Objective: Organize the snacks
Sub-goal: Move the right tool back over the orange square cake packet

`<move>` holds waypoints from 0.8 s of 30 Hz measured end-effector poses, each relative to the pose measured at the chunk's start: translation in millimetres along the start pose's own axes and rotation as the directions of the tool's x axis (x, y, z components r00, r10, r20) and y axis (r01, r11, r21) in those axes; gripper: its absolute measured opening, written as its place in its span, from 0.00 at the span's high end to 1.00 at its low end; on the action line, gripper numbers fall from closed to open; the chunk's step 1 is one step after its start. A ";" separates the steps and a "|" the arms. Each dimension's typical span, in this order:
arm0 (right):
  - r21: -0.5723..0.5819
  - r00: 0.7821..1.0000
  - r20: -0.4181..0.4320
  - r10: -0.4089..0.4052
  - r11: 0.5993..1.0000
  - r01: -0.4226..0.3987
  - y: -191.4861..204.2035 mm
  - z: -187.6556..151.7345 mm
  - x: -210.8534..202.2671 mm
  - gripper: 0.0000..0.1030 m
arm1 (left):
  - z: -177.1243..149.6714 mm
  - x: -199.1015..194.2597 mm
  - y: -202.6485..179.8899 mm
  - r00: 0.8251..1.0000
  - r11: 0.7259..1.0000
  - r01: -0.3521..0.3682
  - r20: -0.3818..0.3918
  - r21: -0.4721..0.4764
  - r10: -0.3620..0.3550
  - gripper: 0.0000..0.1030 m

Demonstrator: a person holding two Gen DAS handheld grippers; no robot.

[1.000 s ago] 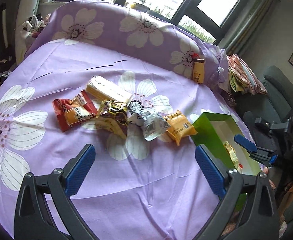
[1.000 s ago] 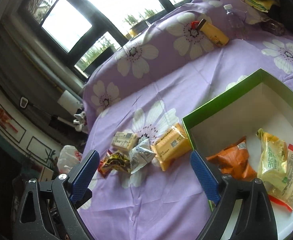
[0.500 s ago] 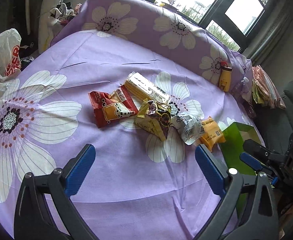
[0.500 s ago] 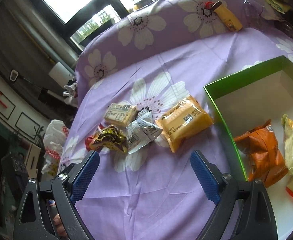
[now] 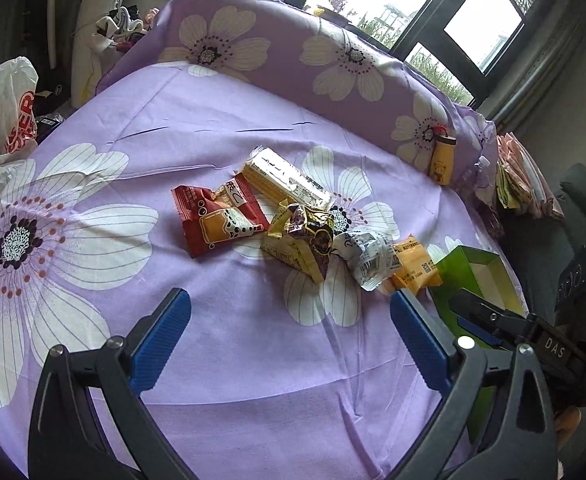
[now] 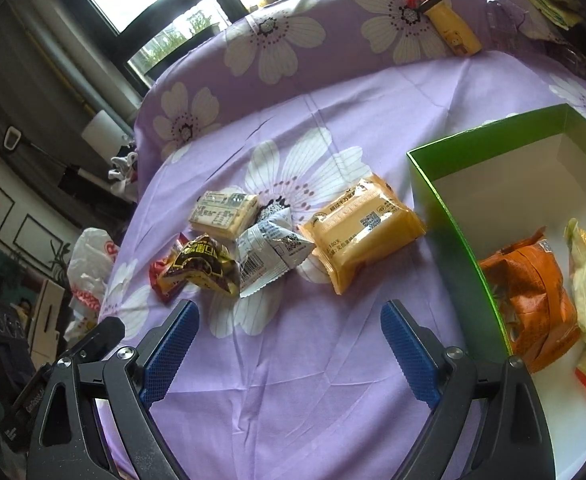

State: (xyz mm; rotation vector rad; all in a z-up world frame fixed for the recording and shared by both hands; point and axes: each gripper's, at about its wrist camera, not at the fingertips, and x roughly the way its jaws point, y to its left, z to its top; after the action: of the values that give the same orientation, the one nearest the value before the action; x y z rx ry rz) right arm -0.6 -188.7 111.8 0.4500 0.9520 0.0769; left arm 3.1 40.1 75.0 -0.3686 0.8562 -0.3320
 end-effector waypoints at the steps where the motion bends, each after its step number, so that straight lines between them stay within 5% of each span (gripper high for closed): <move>1: 0.000 1.000 -0.004 -0.003 1.000 0.003 1.1 -0.1 1.6 0.10 | -0.2 0.4 -0.7 1.000 1.000 -0.003 -0.002 0.003 0.003 0.03; 16: 0.111 0.993 -0.077 -0.089 0.989 0.098 -4.3 16.7 43.0 0.10 | -1.8 12.5 0.3 0.996 0.998 -0.059 -0.064 0.019 0.060 0.03; 24: 0.333 0.977 -0.028 -0.213 0.919 0.210 -14.7 39.4 61.0 0.10 | -2.1 14.2 -4.0 0.995 0.997 -0.067 -0.067 0.042 0.070 0.03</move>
State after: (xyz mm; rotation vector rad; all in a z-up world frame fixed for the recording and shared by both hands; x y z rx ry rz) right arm 64.7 -199.5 78.5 0.6565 1.0034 -0.2880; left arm 9.6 30.2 66.1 -0.2917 0.9263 -0.2986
